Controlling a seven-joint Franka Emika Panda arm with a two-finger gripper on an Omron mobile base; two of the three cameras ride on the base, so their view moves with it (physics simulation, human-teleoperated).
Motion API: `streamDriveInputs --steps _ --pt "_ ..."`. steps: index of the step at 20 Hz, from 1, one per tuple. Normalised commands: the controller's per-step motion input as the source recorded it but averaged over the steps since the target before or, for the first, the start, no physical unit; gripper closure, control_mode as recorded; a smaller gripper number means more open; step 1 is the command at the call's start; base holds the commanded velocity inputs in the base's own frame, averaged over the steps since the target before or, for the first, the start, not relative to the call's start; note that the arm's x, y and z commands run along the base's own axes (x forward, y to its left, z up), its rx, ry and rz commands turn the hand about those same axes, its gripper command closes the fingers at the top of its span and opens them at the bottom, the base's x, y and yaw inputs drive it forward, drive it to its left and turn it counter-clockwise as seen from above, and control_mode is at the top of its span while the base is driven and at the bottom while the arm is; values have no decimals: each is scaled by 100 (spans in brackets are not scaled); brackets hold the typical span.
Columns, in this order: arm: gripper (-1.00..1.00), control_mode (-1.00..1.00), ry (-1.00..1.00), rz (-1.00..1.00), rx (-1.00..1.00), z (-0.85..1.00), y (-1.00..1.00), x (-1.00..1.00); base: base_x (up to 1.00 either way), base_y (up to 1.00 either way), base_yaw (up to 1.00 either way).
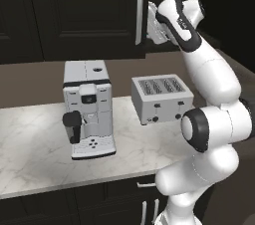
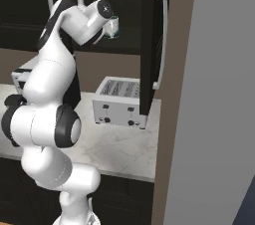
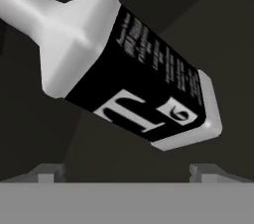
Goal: Open the cabinet directly in front. Then move the liquor and the mug to the dining counter with the jar on it.
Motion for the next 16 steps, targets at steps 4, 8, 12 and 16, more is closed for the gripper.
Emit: streamDriveInputs --steps 4,8,12,16 --pt "-100 -100 0 4 0 0 0 -4 0 0 0" --pt "-100 -100 0 42 5 0 1 -50 0 0 0" --pt "-100 -100 -2 61 7 0 2 -73 0 0 0" --pt "-100 -100 -6 63 6 8 0 -78 0 0 0"
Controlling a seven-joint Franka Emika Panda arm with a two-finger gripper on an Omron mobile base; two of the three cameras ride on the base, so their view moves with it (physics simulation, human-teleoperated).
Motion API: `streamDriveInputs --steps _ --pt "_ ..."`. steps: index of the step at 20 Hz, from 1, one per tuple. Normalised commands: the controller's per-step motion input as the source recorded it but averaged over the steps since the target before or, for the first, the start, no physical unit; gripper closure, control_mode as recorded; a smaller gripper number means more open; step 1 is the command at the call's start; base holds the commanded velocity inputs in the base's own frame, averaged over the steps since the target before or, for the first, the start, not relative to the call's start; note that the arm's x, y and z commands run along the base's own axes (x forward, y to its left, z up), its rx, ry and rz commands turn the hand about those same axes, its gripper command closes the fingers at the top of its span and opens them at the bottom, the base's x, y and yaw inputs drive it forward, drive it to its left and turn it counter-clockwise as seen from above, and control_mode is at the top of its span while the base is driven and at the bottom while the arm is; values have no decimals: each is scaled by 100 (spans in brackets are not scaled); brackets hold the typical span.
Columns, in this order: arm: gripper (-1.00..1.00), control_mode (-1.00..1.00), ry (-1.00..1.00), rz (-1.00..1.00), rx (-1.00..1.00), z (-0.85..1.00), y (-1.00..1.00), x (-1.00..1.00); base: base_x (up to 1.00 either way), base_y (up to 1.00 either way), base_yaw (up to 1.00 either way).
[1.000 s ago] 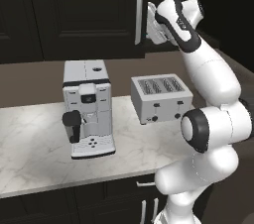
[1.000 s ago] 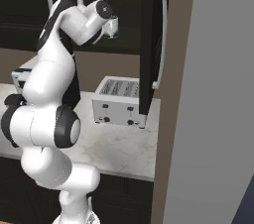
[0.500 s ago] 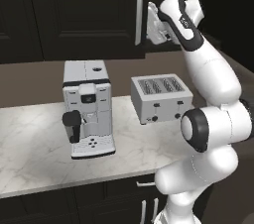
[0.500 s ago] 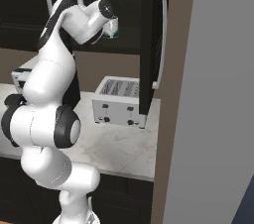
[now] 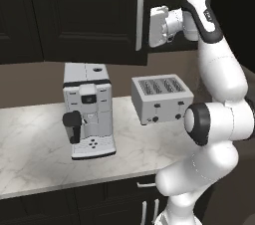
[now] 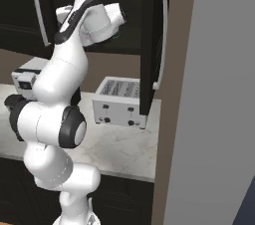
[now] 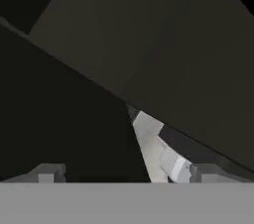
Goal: Open the cabinet directly in front. Then move the liquor and the mug to the dining counter with the jar on it.
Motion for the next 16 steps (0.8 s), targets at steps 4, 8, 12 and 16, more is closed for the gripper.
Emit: streamDriveInputs --steps 4,8,12,16 --pt "-100 -100 -11 51 10 1 18 -90 0 0 0" --pt "-100 -100 -3 40 12 -7 93 -80 0 0 0" --pt "-100 -100 -15 19 14 -11 100 -99 0 0 0" --pt "-100 -100 -24 1 19 -11 100 -100 0 0 0"
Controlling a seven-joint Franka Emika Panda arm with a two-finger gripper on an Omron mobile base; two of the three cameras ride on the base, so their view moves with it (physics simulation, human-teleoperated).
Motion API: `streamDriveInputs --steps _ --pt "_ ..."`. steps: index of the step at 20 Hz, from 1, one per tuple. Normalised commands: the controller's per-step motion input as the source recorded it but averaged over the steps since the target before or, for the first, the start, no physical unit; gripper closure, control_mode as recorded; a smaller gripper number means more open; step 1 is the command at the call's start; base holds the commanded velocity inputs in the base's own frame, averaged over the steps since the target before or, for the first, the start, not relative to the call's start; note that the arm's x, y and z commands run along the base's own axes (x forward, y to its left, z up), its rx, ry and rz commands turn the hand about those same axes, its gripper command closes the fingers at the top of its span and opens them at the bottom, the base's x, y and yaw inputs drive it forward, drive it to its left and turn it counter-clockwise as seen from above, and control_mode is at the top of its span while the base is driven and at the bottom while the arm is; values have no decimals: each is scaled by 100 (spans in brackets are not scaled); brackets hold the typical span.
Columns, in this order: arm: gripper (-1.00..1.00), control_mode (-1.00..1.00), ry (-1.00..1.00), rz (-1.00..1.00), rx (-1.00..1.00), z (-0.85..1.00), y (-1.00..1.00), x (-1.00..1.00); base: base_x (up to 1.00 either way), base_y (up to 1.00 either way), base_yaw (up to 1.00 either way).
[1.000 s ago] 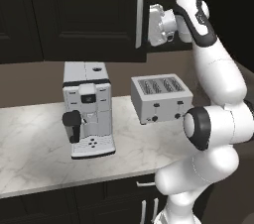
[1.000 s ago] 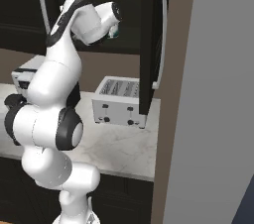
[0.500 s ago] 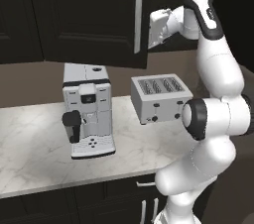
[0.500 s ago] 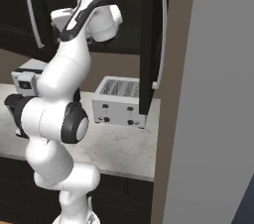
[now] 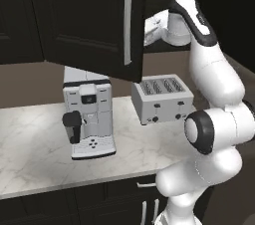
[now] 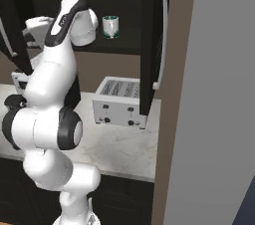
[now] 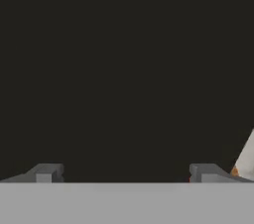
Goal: Open the cabinet directly in front. Then move the liquor and the mug to the dining counter with the jar on it.
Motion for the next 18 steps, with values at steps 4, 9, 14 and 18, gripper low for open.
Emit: streamDriveInputs --steps 4,9,14,18 --pt "-100 -100 -33 -5 21 -5 100 -100 0 0 0" --pt "-100 -100 -44 -24 21 0 100 -100 0 0 0" --pt "-100 -100 -30 -29 14 -10 100 -77 0 0 0" --pt "-100 -100 -1 -30 5 -17 100 3 0 0 0"
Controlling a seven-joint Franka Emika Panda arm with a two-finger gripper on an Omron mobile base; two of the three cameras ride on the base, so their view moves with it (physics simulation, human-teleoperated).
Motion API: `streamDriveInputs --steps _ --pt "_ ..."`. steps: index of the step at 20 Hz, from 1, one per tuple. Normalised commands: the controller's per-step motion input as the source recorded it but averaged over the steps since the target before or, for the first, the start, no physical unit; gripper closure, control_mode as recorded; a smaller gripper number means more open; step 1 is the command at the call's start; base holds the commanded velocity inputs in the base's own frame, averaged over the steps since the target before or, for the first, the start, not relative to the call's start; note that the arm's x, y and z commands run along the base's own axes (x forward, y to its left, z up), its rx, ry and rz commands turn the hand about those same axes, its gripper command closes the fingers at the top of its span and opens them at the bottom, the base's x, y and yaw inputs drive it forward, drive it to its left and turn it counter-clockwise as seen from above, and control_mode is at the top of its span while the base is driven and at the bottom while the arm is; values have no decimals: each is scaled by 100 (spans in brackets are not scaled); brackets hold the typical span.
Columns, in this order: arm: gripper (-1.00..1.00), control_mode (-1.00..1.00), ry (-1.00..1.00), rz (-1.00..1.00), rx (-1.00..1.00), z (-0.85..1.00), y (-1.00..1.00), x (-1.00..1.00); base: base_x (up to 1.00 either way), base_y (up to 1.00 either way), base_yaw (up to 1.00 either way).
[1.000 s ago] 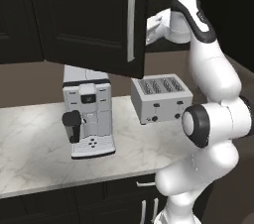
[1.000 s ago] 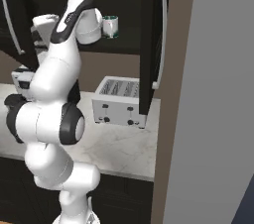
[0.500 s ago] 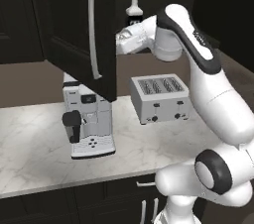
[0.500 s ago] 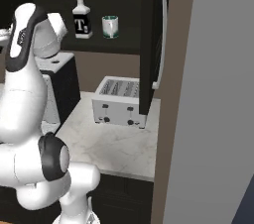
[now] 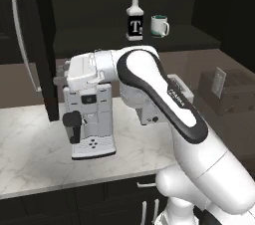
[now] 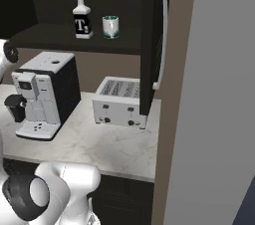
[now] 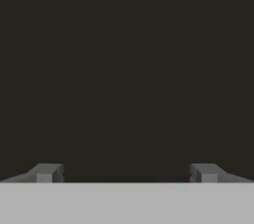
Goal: Open the cabinet directly in front. Then move the liquor and the mug to the dining counter with the jar on it.
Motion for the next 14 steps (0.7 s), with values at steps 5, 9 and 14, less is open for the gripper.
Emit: streamDriveInputs --steps 5,9,14 --pt "-100 -100 0 -20 -5 0 57 8 0 0 0" --pt "-100 -100 0 -1 0 10 -14 1 0 0 0" --pt "-100 -100 16 -24 0 62 -97 0 0 0 0"
